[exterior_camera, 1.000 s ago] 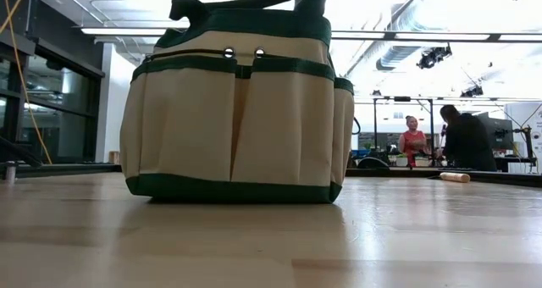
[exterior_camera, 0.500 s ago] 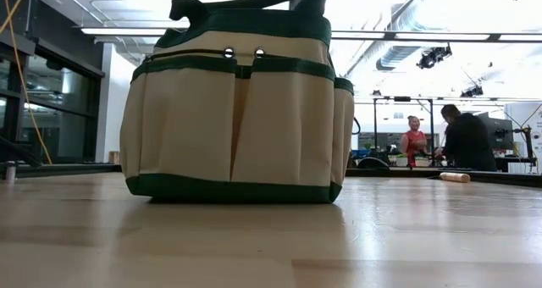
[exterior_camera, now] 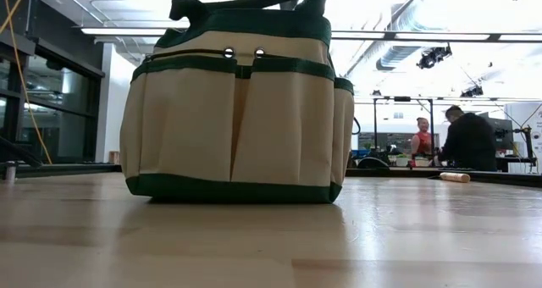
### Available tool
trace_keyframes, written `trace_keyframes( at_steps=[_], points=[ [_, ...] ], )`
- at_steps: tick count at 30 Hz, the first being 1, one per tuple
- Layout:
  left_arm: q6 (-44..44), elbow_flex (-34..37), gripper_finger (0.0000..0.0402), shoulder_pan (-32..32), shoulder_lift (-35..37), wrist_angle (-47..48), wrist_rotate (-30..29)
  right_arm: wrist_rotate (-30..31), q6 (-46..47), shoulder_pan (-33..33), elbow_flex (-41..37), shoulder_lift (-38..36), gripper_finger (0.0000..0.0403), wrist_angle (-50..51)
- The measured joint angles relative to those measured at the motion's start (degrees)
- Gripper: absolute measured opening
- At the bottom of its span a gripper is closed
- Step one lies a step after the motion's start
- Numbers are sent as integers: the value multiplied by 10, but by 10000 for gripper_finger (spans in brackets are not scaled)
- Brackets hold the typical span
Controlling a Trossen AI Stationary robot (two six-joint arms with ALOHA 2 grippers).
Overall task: Pick & Place Garden tools in Gardening bag
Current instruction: Put the left light brown trowel into the white gardening bag
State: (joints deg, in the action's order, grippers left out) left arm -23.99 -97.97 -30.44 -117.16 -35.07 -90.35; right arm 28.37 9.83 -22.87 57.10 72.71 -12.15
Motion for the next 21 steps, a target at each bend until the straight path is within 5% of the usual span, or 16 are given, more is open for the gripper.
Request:
trace_keyframes(
  at_steps=[8,21],
  points=[
    [-5,0,160,0,0,13,11,-3,6,0,0,0,55,-2],
    [-98,0,169,-27,5,20,4,-17,8,1,0,-52,55,62]
  ],
)
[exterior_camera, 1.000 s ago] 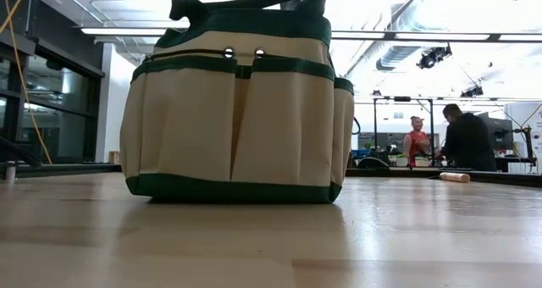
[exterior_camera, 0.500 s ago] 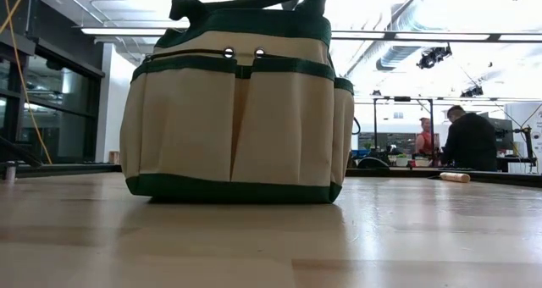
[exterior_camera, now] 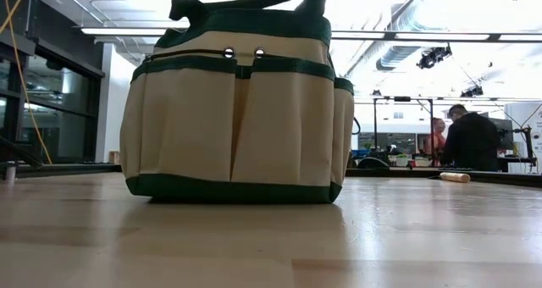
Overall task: Pick & Place Garden tools in Gardening bag
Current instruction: Put the left light brown trowel into the white gardening bag
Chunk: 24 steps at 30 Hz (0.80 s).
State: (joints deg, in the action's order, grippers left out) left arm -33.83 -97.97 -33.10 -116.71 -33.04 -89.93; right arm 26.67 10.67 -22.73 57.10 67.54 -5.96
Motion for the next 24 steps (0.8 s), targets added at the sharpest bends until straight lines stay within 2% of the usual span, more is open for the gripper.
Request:
trace_keyframes(
  at_steps=[6,9,12,14,16,21,22,24],
  points=[
    [-13,0,170,-41,37,-4,0,-91,11,-3,0,-42,55,59],
    [13,0,170,-53,61,-3,4,-110,11,-10,0,-52,55,71],
    [50,0,170,-52,86,-3,36,-123,11,-15,0,-58,55,82],
    [75,0,170,-52,101,8,87,-123,11,-17,0,-58,55,96],
    [134,0,170,-46,116,55,164,-130,11,-17,0,-58,55,106],
    [474,0,170,14,170,383,463,-163,11,-17,0,-58,55,127],
    [523,0,170,28,174,438,488,-172,11,-18,0,-59,55,130],
    [577,1,170,44,179,523,486,-192,11,-24,0,-60,55,135]
  ],
)
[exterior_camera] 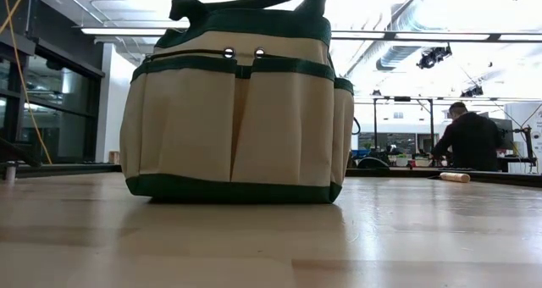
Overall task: Pick & Place Garden tools in Gardening bag
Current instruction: Put the left light brown trowel into the white gardening bag
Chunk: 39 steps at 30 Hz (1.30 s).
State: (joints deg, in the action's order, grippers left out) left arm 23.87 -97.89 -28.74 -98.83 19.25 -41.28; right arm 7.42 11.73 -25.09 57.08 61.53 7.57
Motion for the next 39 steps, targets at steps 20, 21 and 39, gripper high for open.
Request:
trace_keyframes(
  at_steps=[20,21,39],
  points=[
    [14,2,170,-16,53,90,1,-125,-207,-58,0,137,55,-97],
    [17,3,170,-16,56,93,15,-129,-218,-56,0,145,55,-110],
    [3,261,170,-17,157,-292,129,-176,-304,22,0,187,55,-173]
  ],
)
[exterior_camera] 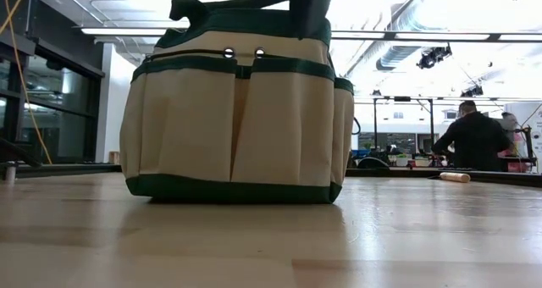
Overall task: Pick & Place Garden tools in Gardening bag
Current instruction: Put the left light brown trowel into the white gardening bag
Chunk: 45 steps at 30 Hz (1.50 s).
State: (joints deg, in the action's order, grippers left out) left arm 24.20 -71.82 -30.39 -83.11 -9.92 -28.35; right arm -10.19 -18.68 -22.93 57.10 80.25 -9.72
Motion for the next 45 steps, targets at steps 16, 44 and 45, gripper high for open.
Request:
trace_keyframes(
  at_steps=[16,44,45],
  points=[
    [-16,246,170,0,77,-357,-11,-36,-13,44,0,36,55,-7],
    [-29,246,170,0,76,-360,-7,-76,-9,95,0,102,104,-3],
    [-29,246,170,0,76,-360,-7,-76,-9,95,0,102,107,-3]
  ],
)
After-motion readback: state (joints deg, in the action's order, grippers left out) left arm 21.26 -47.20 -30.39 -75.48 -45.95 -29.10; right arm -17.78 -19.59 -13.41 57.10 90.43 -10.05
